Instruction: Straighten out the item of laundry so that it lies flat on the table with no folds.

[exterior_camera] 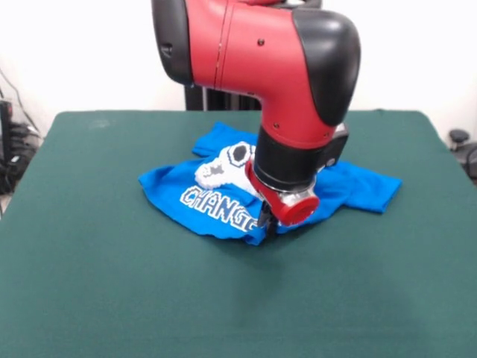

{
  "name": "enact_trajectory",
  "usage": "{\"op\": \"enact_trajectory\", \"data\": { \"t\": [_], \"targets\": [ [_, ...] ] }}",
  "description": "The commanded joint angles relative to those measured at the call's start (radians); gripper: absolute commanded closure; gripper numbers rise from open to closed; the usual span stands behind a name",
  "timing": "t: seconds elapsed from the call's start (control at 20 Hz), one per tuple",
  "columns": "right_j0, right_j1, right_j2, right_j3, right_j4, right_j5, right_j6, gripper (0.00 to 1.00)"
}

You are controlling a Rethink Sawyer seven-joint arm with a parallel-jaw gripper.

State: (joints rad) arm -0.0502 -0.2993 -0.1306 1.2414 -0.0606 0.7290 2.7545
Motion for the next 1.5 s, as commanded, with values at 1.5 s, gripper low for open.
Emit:
{"op": "enact_trajectory", "data": {
  "t": [1.5],
  "targets": [
    [0.044,0.162,0.075,-0.070,0.030,-0.152,0.073,1.00]
  ]
}}
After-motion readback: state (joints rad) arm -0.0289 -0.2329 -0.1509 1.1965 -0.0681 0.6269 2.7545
